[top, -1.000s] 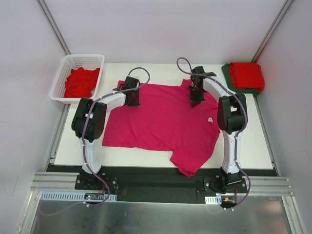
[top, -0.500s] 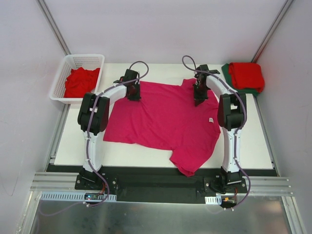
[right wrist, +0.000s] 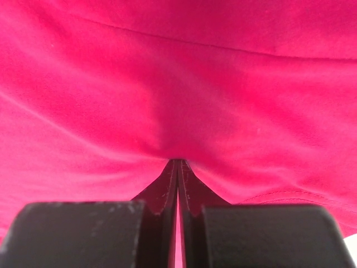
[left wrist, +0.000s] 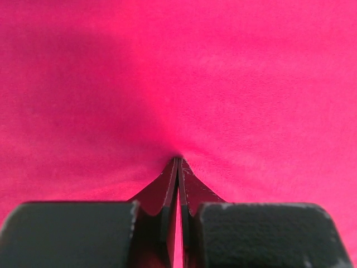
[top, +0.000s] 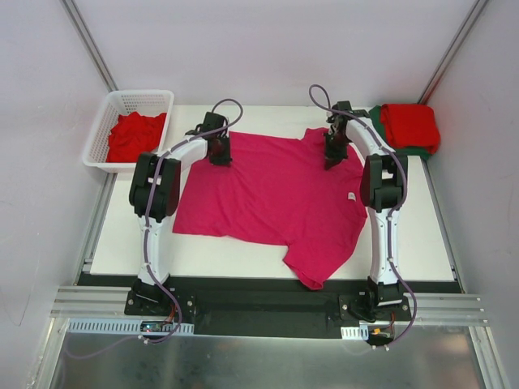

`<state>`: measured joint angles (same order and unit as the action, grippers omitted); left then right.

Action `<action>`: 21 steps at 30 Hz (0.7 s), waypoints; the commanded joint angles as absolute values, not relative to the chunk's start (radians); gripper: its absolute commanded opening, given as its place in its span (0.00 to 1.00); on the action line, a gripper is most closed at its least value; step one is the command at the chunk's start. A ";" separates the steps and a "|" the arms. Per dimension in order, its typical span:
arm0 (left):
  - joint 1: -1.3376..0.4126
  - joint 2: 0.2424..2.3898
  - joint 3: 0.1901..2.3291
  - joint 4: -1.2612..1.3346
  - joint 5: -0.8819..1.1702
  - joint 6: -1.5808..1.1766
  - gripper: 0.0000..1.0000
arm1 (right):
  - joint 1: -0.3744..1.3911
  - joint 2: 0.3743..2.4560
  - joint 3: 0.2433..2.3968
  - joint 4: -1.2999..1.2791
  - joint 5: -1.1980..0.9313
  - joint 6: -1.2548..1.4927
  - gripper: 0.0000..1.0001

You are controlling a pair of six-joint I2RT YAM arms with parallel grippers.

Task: Fold and stack the t-shirts
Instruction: Flatten out the tshirt

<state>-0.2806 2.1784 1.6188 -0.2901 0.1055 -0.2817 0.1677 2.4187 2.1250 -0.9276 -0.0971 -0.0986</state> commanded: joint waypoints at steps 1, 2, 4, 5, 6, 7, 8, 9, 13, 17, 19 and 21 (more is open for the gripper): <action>-0.261 2.183 1.608 -0.364 0.084 -0.288 0.00 | 0.147 2.442 2.207 -0.971 -0.114 -0.114 0.02; -0.259 2.175 1.605 -0.364 0.080 -0.285 0.00 | 0.146 2.445 2.213 -0.974 -0.114 -0.114 0.02; -0.253 2.174 1.601 -0.368 0.074 -0.285 0.00 | 0.138 2.456 2.229 -0.977 -0.114 -0.112 0.02; -0.252 2.172 1.600 -0.370 0.074 -0.287 0.00 | 0.135 2.460 2.236 -0.977 -0.115 -0.110 0.02; -0.247 2.169 1.600 -0.370 0.077 -0.288 0.00 | 0.130 2.467 2.247 -0.982 -0.115 -0.110 0.02; -0.244 2.169 1.600 -0.373 0.077 -0.291 0.00 | 0.127 2.476 2.264 -0.983 -0.115 -0.112 0.02; -0.245 2.169 1.600 -0.371 0.077 -0.291 0.00 | 0.124 2.479 2.272 -0.986 -0.117 -0.112 0.03; -0.244 2.168 1.598 -0.371 0.077 -0.294 0.00 | 0.120 2.483 2.276 -0.986 -0.117 -0.110 0.03; -0.241 2.168 1.597 -0.376 0.074 -0.298 0.00 | 0.107 2.503 2.299 -0.985 -0.118 -0.110 0.03; -0.238 2.171 1.601 -0.377 0.074 -0.299 0.00 | 0.095 2.528 2.309 -0.977 -0.124 -0.109 0.03; -0.238 2.174 1.603 -0.379 0.074 -0.299 0.00 | 0.087 2.540 2.325 -0.983 -0.140 -0.103 0.03; -0.235 2.174 1.605 -0.379 0.072 -0.304 0.00 | 0.078 2.546 2.339 -0.980 -0.146 -0.092 0.03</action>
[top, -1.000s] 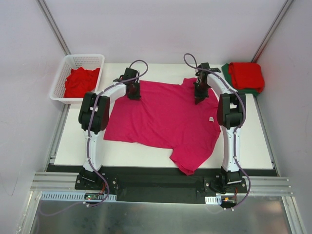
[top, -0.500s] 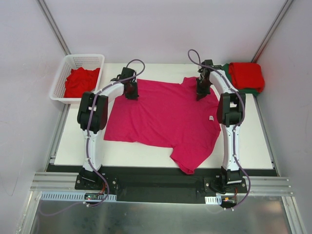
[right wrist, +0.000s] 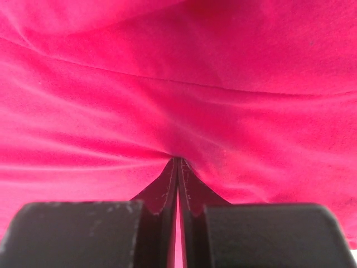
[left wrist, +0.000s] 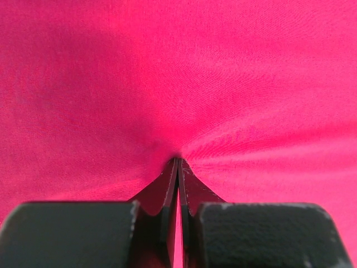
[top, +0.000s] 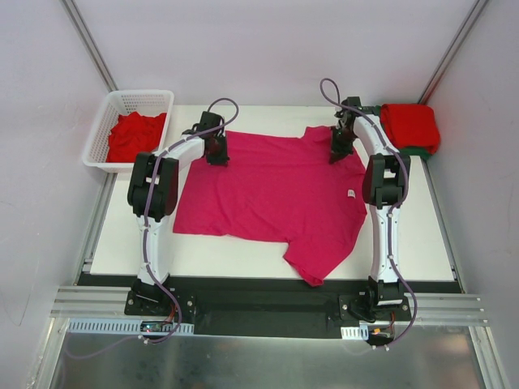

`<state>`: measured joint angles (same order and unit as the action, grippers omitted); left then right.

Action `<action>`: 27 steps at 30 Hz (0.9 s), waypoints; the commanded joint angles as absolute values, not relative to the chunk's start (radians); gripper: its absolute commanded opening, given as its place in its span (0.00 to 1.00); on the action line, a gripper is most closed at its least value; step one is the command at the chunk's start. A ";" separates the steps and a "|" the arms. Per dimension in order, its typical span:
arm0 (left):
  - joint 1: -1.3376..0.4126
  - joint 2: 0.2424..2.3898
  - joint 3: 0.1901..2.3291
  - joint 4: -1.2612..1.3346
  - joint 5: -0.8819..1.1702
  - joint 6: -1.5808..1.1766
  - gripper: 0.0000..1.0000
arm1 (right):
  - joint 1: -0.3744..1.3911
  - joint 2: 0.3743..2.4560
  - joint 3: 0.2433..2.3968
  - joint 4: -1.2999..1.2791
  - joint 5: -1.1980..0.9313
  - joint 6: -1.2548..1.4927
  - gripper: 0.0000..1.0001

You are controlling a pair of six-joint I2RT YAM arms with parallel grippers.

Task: Fold and stack the t-shirts
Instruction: Flatten out the tshirt

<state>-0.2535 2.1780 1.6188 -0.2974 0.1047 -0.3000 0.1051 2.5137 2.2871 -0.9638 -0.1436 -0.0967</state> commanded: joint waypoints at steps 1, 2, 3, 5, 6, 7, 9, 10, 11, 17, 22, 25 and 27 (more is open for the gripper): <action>-0.235 2.174 1.605 -0.379 0.074 -0.302 0.00 | 0.075 2.546 2.341 -0.974 -0.146 -0.089 0.03; -0.235 2.175 1.603 -0.380 0.075 -0.305 0.00 | 0.069 2.546 2.342 -0.970 -0.147 -0.084 0.03; -0.235 2.174 1.605 -0.380 0.075 -0.305 0.00 | 0.064 2.551 2.353 -0.968 -0.152 -0.077 0.03; -0.235 2.174 1.603 -0.382 0.075 -0.305 0.00 | 0.049 2.559 2.368 -0.962 -0.161 -0.068 0.03; -0.233 2.174 1.601 -0.382 0.075 -0.304 0.00 | 0.045 2.569 2.385 -0.960 -0.173 -0.055 0.03; -0.233 2.172 1.601 -0.382 0.075 -0.305 0.00 | 0.038 2.574 2.393 -0.957 -0.181 -0.049 0.03; -0.233 2.171 1.600 -0.383 0.074 -0.305 0.00 | 0.022 2.585 2.410 -0.950 -0.202 -0.029 0.03; -0.233 2.171 1.598 -0.383 0.072 -0.305 0.00 | 0.011 2.585 2.410 -0.943 -0.209 -0.023 0.03; -0.233 2.169 1.600 -0.383 0.072 -0.305 0.00 | 0.005 2.586 2.408 -0.937 -0.221 -0.017 0.03; -0.233 2.174 1.606 -0.383 0.068 -0.308 0.00 | -0.017 2.582 2.390 -0.905 -0.282 -0.005 0.01; -0.233 2.149 1.612 -0.373 0.078 -0.307 0.00 | -0.005 2.375 2.110 -0.657 -0.273 -0.035 0.01; -0.235 2.109 1.611 -0.348 0.074 -0.305 0.00 | -0.002 2.231 1.974 -0.546 -0.273 -0.034 0.02; -0.236 2.070 1.612 -0.330 0.074 -0.305 0.00 | -0.002 2.145 1.921 -0.502 -0.259 -0.043 0.04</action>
<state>-0.2535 2.1712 1.6184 -0.3000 0.1028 -0.3038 -0.0078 2.3592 1.9900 -0.6785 -0.2852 -0.0193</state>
